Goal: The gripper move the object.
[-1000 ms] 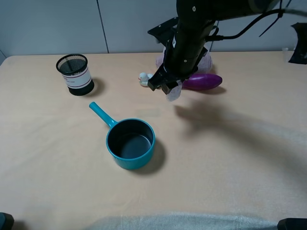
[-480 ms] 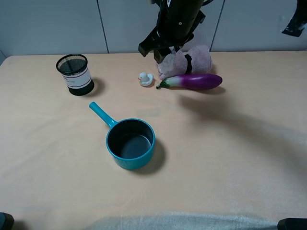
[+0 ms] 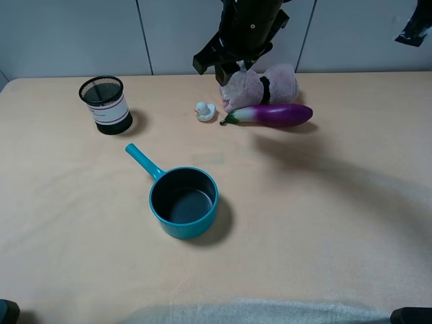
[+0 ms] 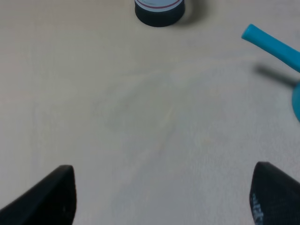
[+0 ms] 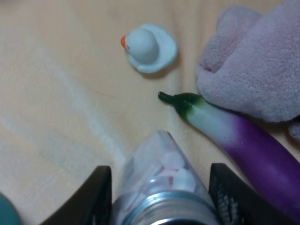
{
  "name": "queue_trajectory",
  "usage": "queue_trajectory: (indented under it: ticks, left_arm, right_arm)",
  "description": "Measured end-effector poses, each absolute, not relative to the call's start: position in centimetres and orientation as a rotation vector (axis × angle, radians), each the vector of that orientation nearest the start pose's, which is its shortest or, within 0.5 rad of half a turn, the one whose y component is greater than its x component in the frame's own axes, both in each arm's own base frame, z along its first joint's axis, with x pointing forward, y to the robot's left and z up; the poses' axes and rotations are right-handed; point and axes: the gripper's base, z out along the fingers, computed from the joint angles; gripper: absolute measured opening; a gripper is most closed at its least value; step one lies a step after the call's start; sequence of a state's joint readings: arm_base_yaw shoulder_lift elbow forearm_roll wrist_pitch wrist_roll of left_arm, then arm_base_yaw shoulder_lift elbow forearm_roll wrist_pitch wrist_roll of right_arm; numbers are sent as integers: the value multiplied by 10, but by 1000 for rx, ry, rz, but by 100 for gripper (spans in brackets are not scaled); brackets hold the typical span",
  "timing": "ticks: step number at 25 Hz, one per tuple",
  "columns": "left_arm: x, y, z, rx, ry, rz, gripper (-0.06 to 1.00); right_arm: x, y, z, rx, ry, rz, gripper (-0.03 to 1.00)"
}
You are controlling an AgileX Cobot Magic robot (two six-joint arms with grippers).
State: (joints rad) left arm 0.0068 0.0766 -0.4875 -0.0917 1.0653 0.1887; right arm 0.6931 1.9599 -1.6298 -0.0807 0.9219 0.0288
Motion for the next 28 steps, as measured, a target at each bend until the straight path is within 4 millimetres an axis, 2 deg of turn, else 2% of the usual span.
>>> queue_trajectory:
  ticks: [10,19,28]
  left_arm:
    - [8,-7,274,194,2125,3,75]
    - [8,-7,274,194,2125,3,75]
    - [8,-7,274,194,2125,3,75]
  right_arm:
    - [300,305,247,-1082,2516,139,34]
    - [237,356,247,-1284,2452,259,34]
    - [170,392,247,-1477,2373,349,34]
